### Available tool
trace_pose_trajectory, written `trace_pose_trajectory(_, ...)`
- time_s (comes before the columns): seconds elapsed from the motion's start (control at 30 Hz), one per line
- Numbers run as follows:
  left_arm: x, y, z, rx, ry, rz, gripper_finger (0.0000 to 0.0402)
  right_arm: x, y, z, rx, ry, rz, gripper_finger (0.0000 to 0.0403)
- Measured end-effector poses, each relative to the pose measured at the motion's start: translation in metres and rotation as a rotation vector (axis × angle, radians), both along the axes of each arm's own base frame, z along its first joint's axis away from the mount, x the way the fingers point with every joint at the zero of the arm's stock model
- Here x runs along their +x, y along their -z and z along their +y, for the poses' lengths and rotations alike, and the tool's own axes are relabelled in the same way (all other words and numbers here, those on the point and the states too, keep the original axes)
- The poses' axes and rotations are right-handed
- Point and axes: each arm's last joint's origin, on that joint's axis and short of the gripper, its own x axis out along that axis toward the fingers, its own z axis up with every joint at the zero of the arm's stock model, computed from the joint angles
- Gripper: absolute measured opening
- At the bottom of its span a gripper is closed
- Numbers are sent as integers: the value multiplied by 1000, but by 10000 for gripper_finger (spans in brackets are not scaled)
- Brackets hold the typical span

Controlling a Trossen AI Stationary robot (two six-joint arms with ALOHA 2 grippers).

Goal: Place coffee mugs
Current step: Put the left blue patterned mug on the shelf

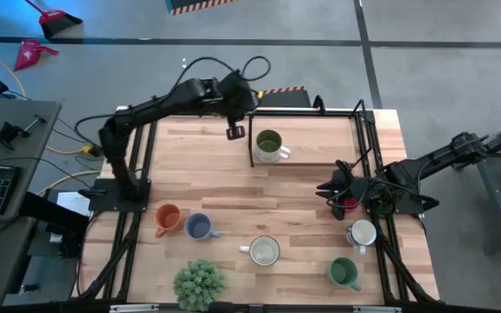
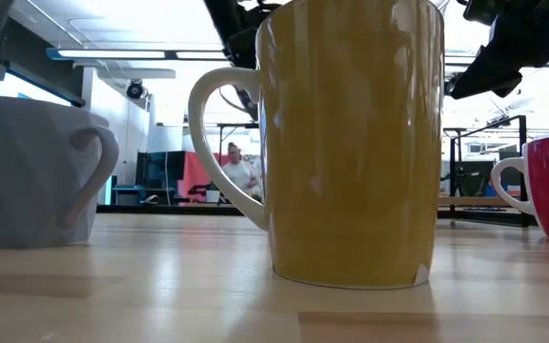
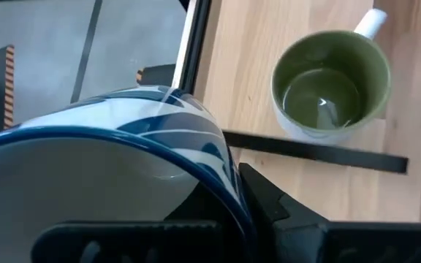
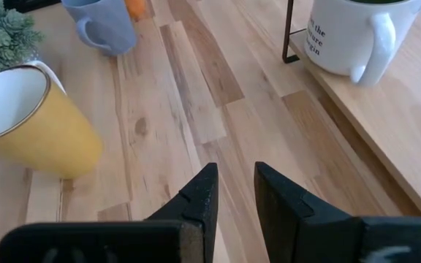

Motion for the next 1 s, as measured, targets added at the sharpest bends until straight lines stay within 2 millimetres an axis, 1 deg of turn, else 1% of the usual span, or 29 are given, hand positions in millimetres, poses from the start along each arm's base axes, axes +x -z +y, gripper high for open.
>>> trace_pose_trajectory(0.2,28,1,11,54,88,16,5,0,0,0,1,-1,1,67)
trace_pose_trajectory(0.4,46,10,17,86,183,79,5,0,0,0,10,5,-1,67)
trace_pose_trajectory(0.5,51,16,18,93,234,109,5,1,0,0,19,7,-9,67)
trace_pose_trajectory(0.67,57,31,20,79,302,164,5,2,-2,1,29,7,-26,67)
trace_pose_trajectory(0.87,59,31,20,66,347,144,5,3,-2,1,30,8,-30,67)
trace_pose_trajectory(1.0,59,31,20,60,344,139,5,10,0,4,20,-4,-40,67)
